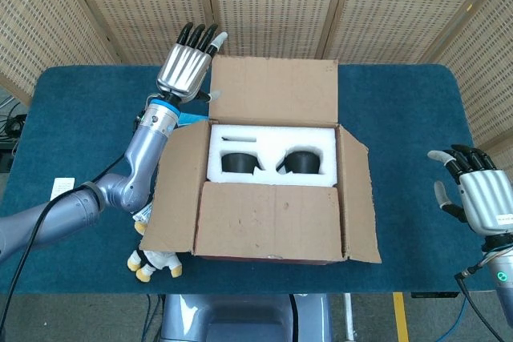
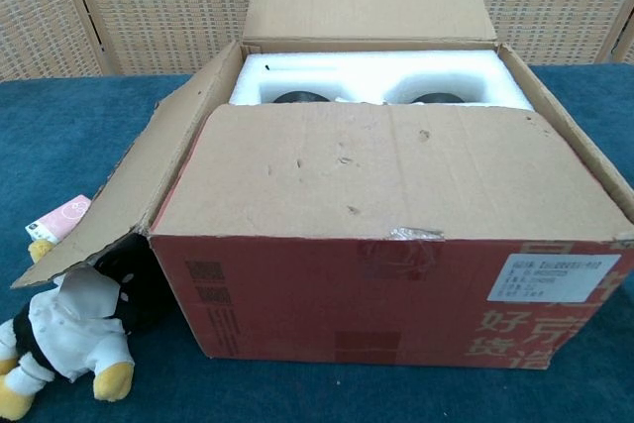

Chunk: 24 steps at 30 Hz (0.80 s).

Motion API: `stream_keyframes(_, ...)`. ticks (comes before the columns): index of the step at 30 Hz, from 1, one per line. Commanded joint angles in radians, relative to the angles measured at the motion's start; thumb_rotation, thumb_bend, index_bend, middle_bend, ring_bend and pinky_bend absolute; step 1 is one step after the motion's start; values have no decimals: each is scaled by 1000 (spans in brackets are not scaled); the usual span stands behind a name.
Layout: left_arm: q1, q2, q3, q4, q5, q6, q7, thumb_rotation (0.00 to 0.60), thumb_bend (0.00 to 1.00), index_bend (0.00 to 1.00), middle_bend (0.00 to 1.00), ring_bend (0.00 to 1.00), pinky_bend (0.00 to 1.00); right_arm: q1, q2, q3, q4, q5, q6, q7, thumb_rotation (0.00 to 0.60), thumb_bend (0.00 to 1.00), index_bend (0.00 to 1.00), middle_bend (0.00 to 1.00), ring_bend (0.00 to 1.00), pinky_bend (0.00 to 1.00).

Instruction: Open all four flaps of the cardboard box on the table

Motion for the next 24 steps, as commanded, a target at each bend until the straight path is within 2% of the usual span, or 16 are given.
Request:
stream_keyframes(1, 19, 46, 4, -63, 9, -17, -23, 414, 198, 36, 0, 0, 0, 2, 0, -1, -3, -1, -5, -1, 600, 543, 249, 313, 189, 192)
stream_keyframes(11, 85, 235, 22, -339, -7, -139, -148, 407, 201, 132, 0, 0, 0, 10, -6, -6, -15, -5, -17, -23, 600, 543, 249, 313, 180, 191)
stream_keyframes(13, 101, 268, 24, -389, -10, -165, -187, 365, 201, 147, 0, 0, 0, 9, -8, -6, -17, -5, -17, -29, 600, 543, 249, 313, 179, 191)
stream_keyframes(18, 139, 358, 27, -503, -15, -268, -309, 111, 193, 217, 0, 0, 0, 11, -16, -7, -19, -3, -20, -39, 600, 542, 249, 313, 176, 192)
stream_keyframes(20, 148, 384, 24, -530, -17, -311, -358, 74, 184, 260, 0, 0, 0, 13, -19, -8, -19, -4, -20, -42, 600, 541, 249, 313, 176, 192)
stream_keyframes(24, 175, 418, 5, -574, 0, -391, -473, 44, 174, 328, 0, 0, 0, 13, -24, -10, -18, -4, -21, -45, 600, 543, 249, 313, 176, 192)
